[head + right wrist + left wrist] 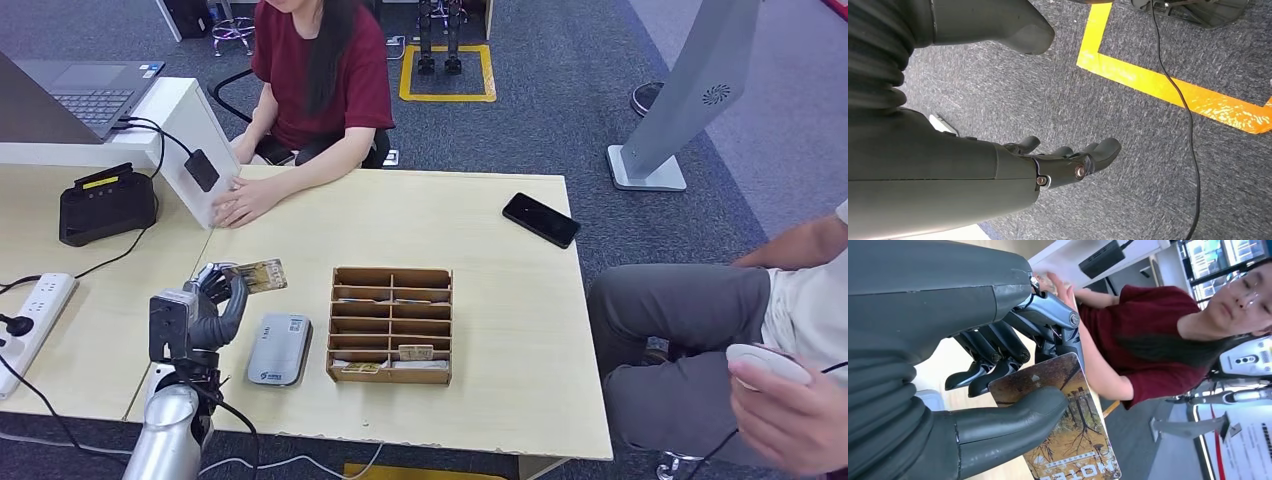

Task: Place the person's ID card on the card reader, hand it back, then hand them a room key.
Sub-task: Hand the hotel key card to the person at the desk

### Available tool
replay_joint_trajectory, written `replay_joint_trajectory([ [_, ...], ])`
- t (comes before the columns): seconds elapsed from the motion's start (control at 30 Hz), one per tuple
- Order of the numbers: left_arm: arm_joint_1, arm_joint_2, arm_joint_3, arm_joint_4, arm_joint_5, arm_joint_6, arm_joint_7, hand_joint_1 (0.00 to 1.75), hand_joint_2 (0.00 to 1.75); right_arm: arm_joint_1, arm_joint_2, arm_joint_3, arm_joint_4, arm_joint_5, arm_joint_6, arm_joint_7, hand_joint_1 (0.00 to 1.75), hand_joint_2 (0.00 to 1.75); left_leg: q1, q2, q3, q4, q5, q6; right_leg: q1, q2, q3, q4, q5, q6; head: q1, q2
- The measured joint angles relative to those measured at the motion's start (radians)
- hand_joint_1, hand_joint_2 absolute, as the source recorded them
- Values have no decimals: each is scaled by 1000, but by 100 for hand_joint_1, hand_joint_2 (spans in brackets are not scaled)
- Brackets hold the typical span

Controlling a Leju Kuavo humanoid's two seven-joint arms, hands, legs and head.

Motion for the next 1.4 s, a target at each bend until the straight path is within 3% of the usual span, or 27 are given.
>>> replay_joint_trajectory([
  [0.1,-22,-4,5,-3,-28,61,-12,175,175,-1,0,0,0,8,10,7,0,175,0,0,0,0,0,0,0,0,0,0,0,0,0,0],
  [0.2,-74,-2,8,3,-155,206,-23,175,175,-2,1,2,0,35,18,11,0,175,0,0,-1,0,0,0,0,0,0,0,0,0,0,0],
  [0.33,-162,26,8,65,-599,515,-16,175,175,-5,4,15,0,85,34,14,0,175,0,0,-1,0,1,0,0,0,0,0,1,0,0,0],
  [0.4,-196,34,12,98,-829,589,-14,175,175,-7,5,27,0,111,46,17,0,175,0,0,-1,0,1,0,0,0,0,0,1,0,0,0],
  [0.5,-239,28,32,123,-1115,605,-3,175,175,-11,7,49,0,145,62,26,0,175,0,0,-1,0,1,1,0,0,-1,0,1,0,0,0],
  [0.6,-283,24,35,142,-1265,607,53,175,175,-17,9,72,0,172,73,35,0,175,0,2,-1,0,1,1,0,2,-1,0,2,-1,0,0],
  [0.83,-358,24,20,189,-1294,608,120,175,175,-25,10,103,-1,183,84,31,0,175,0,2,-1,0,1,1,0,2,-2,0,2,-1,0,0],
  [1.0,-385,26,1,231,-1277,608,125,175,175,-27,10,107,-2,191,89,35,0,175,0,2,-1,0,1,1,0,2,-2,0,2,-1,0,0],
  [1.13,-399,25,-2,265,-1251,609,110,0,175,-28,12,108,-4,196,89,42,0,175,0,3,-1,0,1,1,0,3,-2,0,2,-1,0,0],
  [1.4,-445,24,2,364,-1169,609,63,0,175,-28,14,108,-4,196,87,42,0,175,0,2,-2,0,1,1,0,3,-3,0,2,-1,0,0],
])
